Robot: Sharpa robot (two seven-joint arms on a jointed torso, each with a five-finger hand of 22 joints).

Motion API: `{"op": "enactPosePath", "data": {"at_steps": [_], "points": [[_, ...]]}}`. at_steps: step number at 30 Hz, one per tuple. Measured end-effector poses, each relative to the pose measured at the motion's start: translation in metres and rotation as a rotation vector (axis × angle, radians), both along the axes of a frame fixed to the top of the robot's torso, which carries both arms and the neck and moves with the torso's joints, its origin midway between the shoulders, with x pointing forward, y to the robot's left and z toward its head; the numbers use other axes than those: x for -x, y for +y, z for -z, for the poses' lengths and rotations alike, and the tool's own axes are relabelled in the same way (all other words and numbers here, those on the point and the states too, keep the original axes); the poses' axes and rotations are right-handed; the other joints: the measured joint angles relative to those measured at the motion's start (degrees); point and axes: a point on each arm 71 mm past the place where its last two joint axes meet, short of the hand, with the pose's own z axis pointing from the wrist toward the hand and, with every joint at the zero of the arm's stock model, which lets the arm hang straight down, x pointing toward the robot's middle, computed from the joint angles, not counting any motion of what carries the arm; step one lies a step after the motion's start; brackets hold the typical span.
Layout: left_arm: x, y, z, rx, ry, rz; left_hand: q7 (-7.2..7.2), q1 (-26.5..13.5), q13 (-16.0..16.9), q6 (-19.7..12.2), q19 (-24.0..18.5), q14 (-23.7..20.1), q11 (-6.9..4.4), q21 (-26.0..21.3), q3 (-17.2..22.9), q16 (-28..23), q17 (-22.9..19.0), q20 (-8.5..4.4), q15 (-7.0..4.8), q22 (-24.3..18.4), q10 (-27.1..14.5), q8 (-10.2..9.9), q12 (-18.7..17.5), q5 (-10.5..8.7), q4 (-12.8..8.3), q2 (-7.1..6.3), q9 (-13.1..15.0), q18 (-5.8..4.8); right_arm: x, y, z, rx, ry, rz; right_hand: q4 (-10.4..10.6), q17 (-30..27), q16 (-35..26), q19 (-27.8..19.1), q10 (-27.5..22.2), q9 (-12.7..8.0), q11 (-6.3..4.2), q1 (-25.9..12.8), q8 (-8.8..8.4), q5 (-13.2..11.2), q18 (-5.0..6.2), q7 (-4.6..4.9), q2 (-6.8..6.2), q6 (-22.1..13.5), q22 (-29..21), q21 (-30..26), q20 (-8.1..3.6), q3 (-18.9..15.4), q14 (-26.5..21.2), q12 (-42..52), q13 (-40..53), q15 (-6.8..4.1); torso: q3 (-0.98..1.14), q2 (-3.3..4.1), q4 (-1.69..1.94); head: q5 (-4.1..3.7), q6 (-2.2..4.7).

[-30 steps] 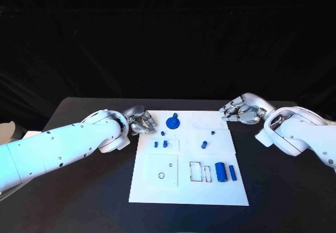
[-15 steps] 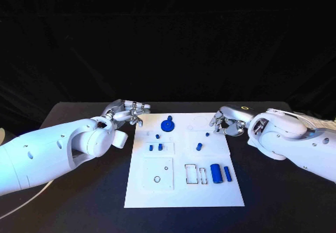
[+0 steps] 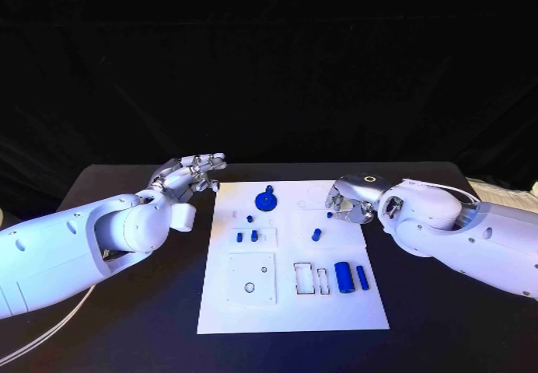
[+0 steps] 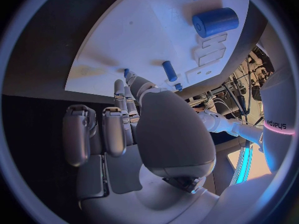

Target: Assemble the parts on the task board

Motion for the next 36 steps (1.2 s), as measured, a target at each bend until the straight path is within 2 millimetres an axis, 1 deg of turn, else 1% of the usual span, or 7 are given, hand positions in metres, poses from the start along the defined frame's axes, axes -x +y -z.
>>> {"op": "enactPosePath", "data": {"at_steps": [7, 19, 23, 29, 32, 35, 36], "points": [[0.004, -0.004, -0.001, 0.026, 0.002, 0.012, 0.00, 0.00, -0.01, 0.00, 0.00, 0.00, 0.00, -0.21, 0.00, 0.00, -0.09, 0.00, 0.00, -0.05, 0.00, 0.00, 0.00, 0.00, 0.00, 0.00, -0.01, -0.01, -0.003, 0.002, 0.007, 0.025, 0.009, 0.003, -0.13, 0.00, 0.00, 0.21, -0.09, 0.00, 0.09, -0.23, 0.00, 0.00, 0.00, 0.00, -0.22, 0.00, 0.00, -0.22, -0.21, 0.63, 0.21, 0.00, -0.63, -0.21, 0.01, -0.01, -0.01, -0.10, -0.13], [0.005, -0.005, -0.002, 0.039, 0.005, 0.014, 0.00, 0.00, 0.04, 0.00, 0.00, 0.00, 0.00, -0.21, -0.39, 0.00, -0.34, 0.00, 0.01, -0.12, 0.00, 0.00, 0.31, 0.00, -0.08, 0.00, -0.01, -0.01, -0.005, 0.007, 0.015, 0.040, 0.021, -0.002, -0.26, -0.01, 0.00, 0.21, -0.06, 0.02, 0.10, -0.25, -0.01, 0.00, 0.00, 0.00, -0.20, -0.01, -0.01, -0.23, -0.21, 2.23, 0.00, 0.24, -1.20, -0.41, 0.12, -0.01, -0.04, 0.19, -0.21], [0.005, -0.005, -0.002, 0.041, 0.005, 0.014, 0.00, 0.00, 0.04, 0.00, 0.00, 0.00, 0.00, -0.21, -0.39, 0.00, -0.34, 0.00, 0.01, -0.12, 0.00, 0.00, 0.31, 0.00, -0.08, 0.00, -0.01, -0.01, -0.006, 0.009, 0.015, 0.040, 0.019, -0.003, -0.44, -0.01, 0.00, 0.21, 0.01, 0.16, 0.08, -0.86, -0.01, -0.34, 0.00, -0.22, 0.42, 0.33, -0.02, -0.22, -0.21, 3.30, 0.00, 0.53, -1.87, -0.41, 0.12, 0.00, -0.04, 0.18, -0.27], [0.006, -0.004, -0.002, 0.041, 0.007, 0.013, 0.00, 0.00, 0.04, 0.00, 0.00, 0.00, 0.00, -0.51, -0.54, 0.00, -0.47, 0.00, 0.01, -0.23, 0.00, 0.00, 0.31, 0.00, -0.24, 0.00, -0.02, -0.01, -0.007, 0.010, 0.015, 0.040, 0.019, -0.004, -0.93, -0.01, 0.00, 0.42, 1.49, 0.57, -0.63, -1.53, 0.23, -1.38, 0.00, -0.50, 1.10, 2.18, -0.02, -0.22, -0.42, 4.92, 0.00, 0.19, -2.89, -0.41, 0.13, 0.01, -0.04, 0.22, -0.38], [0.006, -0.004, -0.002, 0.041, 0.007, 0.013, 0.00, 0.00, 0.09, -0.01, 0.00, 0.00, -0.22, -0.51, -0.54, 0.00, -0.52, 0.00, 0.01, -0.30, -0.22, 0.00, 0.56, 0.00, -0.24, 0.00, -0.02, -0.01, -0.007, 0.011, 0.015, 0.040, 0.020, -0.006, -1.55, -0.02, 0.00, 0.64, 2.85, 0.68, -0.75, -1.50, 0.49, -1.50, 0.00, -0.61, 1.55, 3.30, -0.02, -0.22, -0.63, 5.65, 0.09, 0.62, -3.10, -0.74, 0.13, 0.01, -0.04, 0.24, -0.45], [0.006, -0.004, -0.002, 0.041, 0.008, 0.012, 0.00, 0.00, 0.09, -0.01, 0.00, 0.00, -0.02, -0.51, -0.70, 0.00, -0.52, 0.00, 0.02, -0.30, -0.42, 0.00, 0.56, 0.00, -0.40, 0.00, -0.02, -0.01, -0.007, 0.011, 0.015, 0.040, 0.020, -0.007, -2.27, -0.02, 0.10, 0.61, 4.11, 0.97, -1.00, -1.52, 0.87, -1.79, 0.00, -0.88, 2.02, 4.07, -0.02, -0.14, -0.66, 6.38, 0.09, 0.71, -3.00, -1.14, 0.13, 0.01, -0.04, 0.24, -0.48], [0.006, -0.004, -0.002, 0.041, 0.008, 0.012, 0.00, 0.00, 0.09, -0.01, 0.00, 0.00, -0.02, -0.51, -0.70, 0.00, -0.52, 0.00, 0.02, -0.33, -0.42, -0.01, 0.56, 0.00, -0.40, 0.00, -0.02, -0.01, -0.007, 0.011, 0.015, 0.040, 0.020, -0.008, -2.58, -0.02, 0.28, 0.61, 4.36, 1.01, -0.82, -1.57, 0.92, -1.82, 0.00, -0.95, 2.23, 4.26, -0.02, 0.06, -1.04, 6.69, 0.10, 0.67, -3.00, -1.37, 0.13, 0.01, -0.04, 0.24, -0.50]]}}
